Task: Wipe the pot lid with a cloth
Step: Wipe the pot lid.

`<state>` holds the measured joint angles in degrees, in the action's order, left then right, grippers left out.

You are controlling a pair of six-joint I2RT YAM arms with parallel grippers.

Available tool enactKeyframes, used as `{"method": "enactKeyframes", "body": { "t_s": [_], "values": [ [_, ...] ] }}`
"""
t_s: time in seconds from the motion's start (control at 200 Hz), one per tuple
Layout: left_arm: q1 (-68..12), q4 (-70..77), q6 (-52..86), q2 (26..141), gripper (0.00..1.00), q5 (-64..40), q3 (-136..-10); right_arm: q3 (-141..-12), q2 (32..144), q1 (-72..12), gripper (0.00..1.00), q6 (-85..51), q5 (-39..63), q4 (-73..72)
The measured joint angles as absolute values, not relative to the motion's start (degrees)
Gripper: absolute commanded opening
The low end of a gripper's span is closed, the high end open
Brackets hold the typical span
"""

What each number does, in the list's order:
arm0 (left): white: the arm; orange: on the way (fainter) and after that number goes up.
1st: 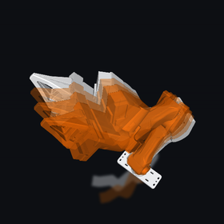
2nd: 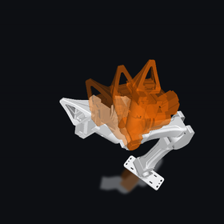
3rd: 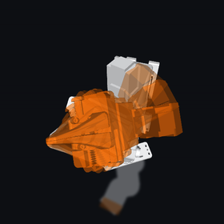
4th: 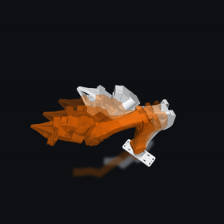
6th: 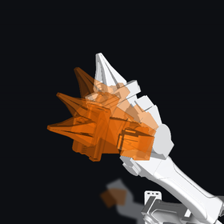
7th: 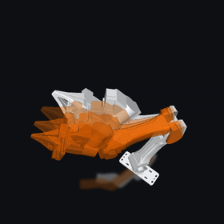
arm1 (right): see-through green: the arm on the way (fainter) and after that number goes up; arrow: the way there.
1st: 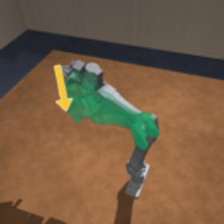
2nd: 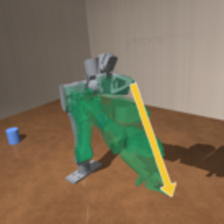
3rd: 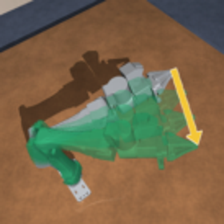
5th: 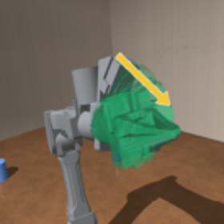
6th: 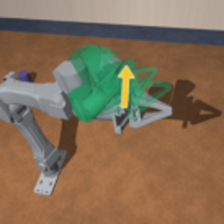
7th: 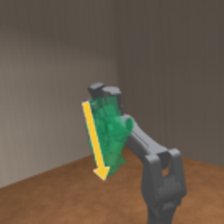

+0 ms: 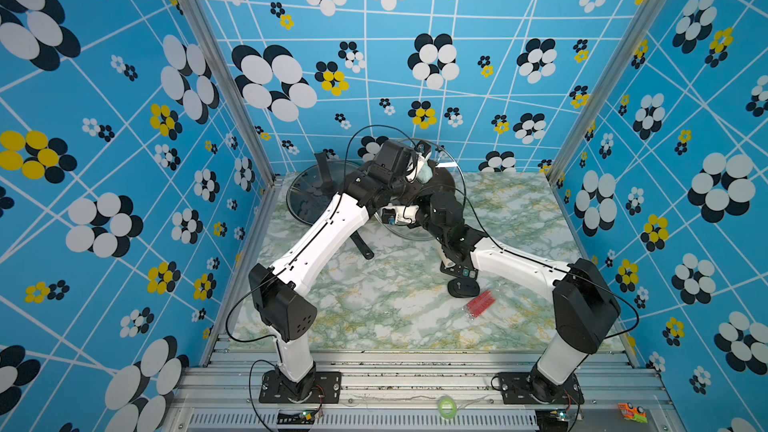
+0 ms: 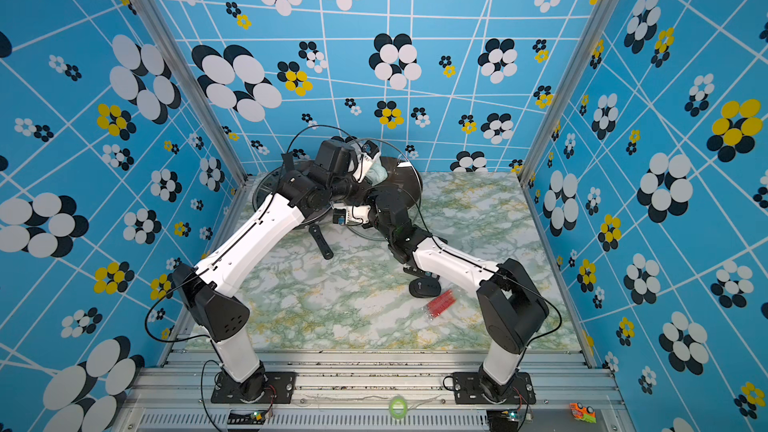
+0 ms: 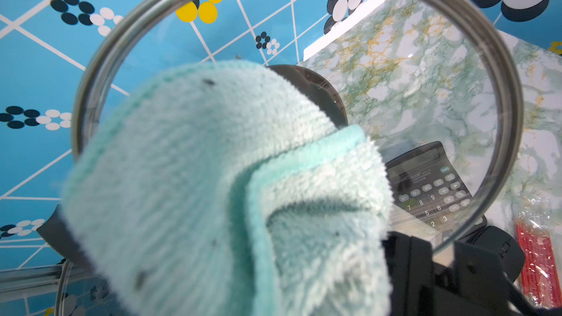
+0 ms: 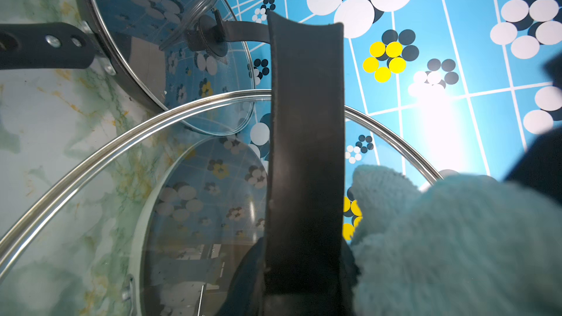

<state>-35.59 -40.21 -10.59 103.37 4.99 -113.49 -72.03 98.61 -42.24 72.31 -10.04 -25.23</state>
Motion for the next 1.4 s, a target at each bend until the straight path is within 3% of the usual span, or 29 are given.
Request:
{"method": "enactKeyframes", "body": {
  "t_s": [0.47,0.915,1.184,1.399],
  "values": [
    [-25.2,-38.5,-3.2,105.8,0.00,11.2,-111.4,-71.9,98.6,-42.6,0.00,72.2,-9.8,-24.5],
    [-16.0,-38.7,0.1,111.2,0.00,6.9,-114.3,-70.8,98.5,-42.5,0.00,73.5,-10.0,-27.0],
    [-20.3,-37.5,-2.8,108.0,0.00,10.8,-116.0,-70.8,98.3,-41.7,0.00,73.1,-11.7,-28.8],
    [-30.6,-29.8,-8.5,99.1,0.00,12.4,-114.1,-70.8,98.3,-42.0,0.00,73.1,-11.4,-29.2]
  ]
}}
